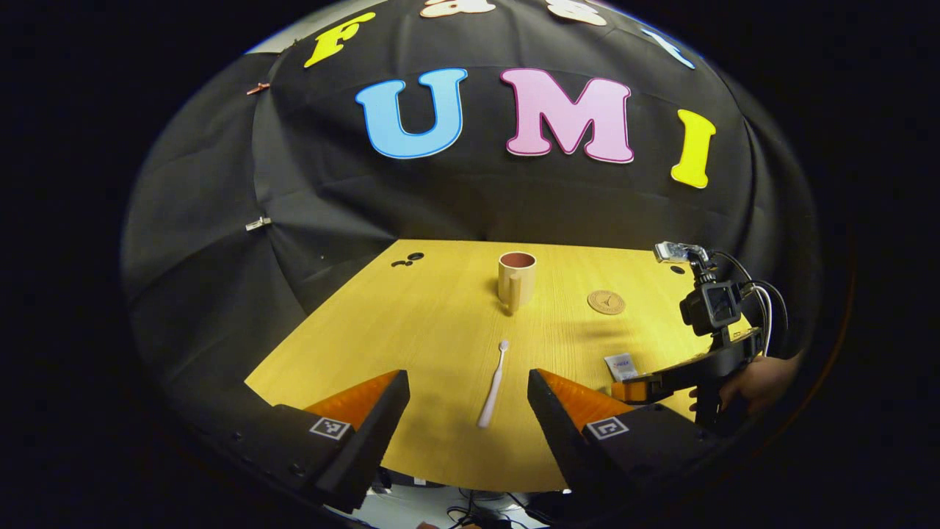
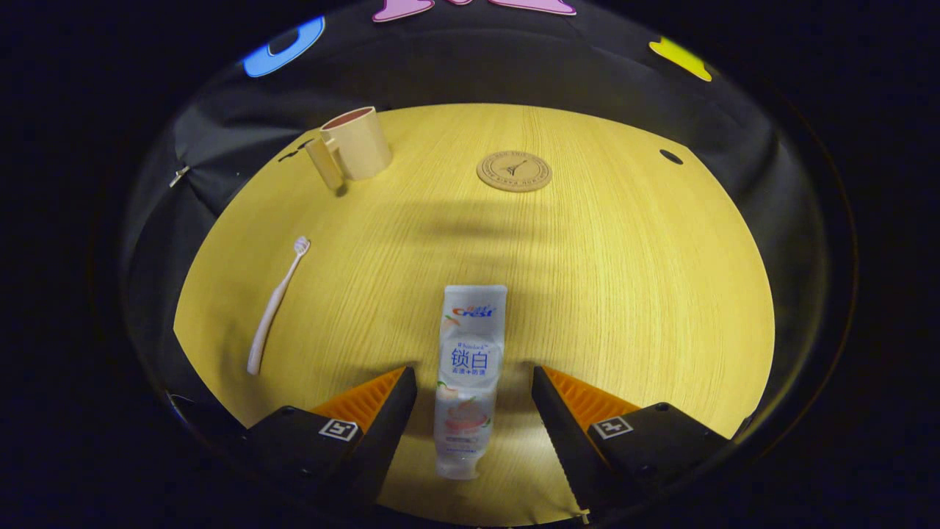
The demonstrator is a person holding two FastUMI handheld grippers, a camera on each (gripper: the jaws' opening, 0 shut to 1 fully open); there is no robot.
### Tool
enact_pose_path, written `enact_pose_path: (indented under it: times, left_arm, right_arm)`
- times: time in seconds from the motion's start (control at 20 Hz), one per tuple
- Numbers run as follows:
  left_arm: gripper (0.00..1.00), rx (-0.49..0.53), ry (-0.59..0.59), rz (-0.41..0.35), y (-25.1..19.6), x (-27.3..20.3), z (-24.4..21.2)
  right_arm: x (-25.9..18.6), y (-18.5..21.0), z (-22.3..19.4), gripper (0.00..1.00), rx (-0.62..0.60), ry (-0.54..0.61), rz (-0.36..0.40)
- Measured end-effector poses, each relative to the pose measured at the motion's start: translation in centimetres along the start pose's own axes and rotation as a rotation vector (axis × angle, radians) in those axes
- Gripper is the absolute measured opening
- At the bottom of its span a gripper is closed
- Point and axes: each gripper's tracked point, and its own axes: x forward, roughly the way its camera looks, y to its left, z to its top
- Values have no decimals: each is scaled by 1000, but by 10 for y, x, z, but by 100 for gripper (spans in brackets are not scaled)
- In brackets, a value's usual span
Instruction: Put the toothbrush and toothpaste on the desktop into the cup, then pick up the cup and place it on the coaster on the desktop.
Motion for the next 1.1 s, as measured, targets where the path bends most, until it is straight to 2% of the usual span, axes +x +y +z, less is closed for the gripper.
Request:
enact_pose_path:
  times: [0.25, 0.3, 0.35, 0.4, 0.45, 0.5, 0.7, 0.75, 0.8, 0.85, 0.9, 1.1]
  left_arm:
    - [100, 12, 10, -46, -1, 7, 0]
    - [100, 16, 18, -62, -2, 9, -3]
    - [100, 22, 22, -79, -4, 11, -3]
    - [100, 32, 23, -95, -5, 10, -3]
    - [100, 44, 20, -106, -5, 10, -2]
    - [100, 54, 14, -115, -6, 10, -1]
    - [100, 49, -18, -125, 1, 5, 4]
    - [100, 37, -16, -124, 5, 2, -1]
    - [100, 24, -10, -122, 8, 0, -5]
    - [100, 11, -2, -119, 11, -2, -10]
    - [100, 1, 7, -114, 15, -3, -15]
    - [100, -23, 35, -94, 30, 1, -26]
  right_arm:
    - [5, 5, -1, 98, -19, 5, -49]
    - [5, 9, 0, 93, -10, 17, -49]
    - [5, 12, -1, 82, -11, 28, -57]
    - [8, 14, -1, 75, -5, 34, -55]
    - [6, 17, 3, 72, -3, 32, -52]
    - [5, 17, 3, 54, -7, 40, -58]
    - [6, 17, 3, 48, 16, 84, -64]
    - [7, 17, 3, 45, 26, 92, -71]
    - [7, 17, 3, 35, 26, 91, -75]
    - [6, 17, 6, 39, 20, 86, -77]
    - [8, 16, 4, 31, 21, 87, -81]
    - [4, 16, 0, 31, -12, 88, -70]
